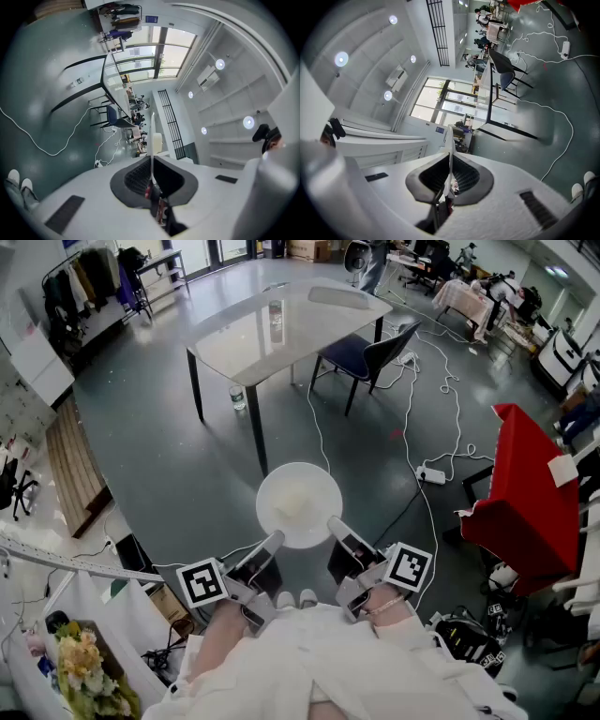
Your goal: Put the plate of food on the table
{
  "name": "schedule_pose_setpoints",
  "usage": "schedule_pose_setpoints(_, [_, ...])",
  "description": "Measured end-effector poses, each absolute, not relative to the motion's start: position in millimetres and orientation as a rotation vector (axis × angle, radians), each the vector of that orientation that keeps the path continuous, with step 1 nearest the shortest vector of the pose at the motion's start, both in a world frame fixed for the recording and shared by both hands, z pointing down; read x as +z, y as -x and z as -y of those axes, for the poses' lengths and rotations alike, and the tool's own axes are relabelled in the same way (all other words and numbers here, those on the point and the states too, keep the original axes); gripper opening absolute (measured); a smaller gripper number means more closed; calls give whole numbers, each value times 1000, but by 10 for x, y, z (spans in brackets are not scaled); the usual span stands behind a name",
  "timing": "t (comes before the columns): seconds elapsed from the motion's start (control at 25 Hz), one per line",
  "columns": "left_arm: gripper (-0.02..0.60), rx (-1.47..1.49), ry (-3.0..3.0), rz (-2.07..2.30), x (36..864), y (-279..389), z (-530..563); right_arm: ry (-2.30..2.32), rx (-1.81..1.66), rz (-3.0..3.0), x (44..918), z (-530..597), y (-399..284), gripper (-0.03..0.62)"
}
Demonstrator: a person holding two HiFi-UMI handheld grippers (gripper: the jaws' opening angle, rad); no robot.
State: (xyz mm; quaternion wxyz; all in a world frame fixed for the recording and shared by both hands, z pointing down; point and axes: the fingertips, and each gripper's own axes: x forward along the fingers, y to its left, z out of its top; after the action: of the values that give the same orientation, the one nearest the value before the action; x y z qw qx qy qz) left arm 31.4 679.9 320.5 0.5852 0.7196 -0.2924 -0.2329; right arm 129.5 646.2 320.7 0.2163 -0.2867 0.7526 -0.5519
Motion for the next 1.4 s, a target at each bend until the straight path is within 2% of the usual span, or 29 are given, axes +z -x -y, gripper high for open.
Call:
schedule_pose_setpoints(0.6, [25, -565, -1642, 660, 3241, -346, -6741, 840, -1528, -2128, 3234, -6404, -1331, 14])
schedule_pose_setpoints(1.4, [26, -598, -1512, 689, 3643, -776, -6149, 802, -1713, -1953, 3714, -5773, -1713, 14])
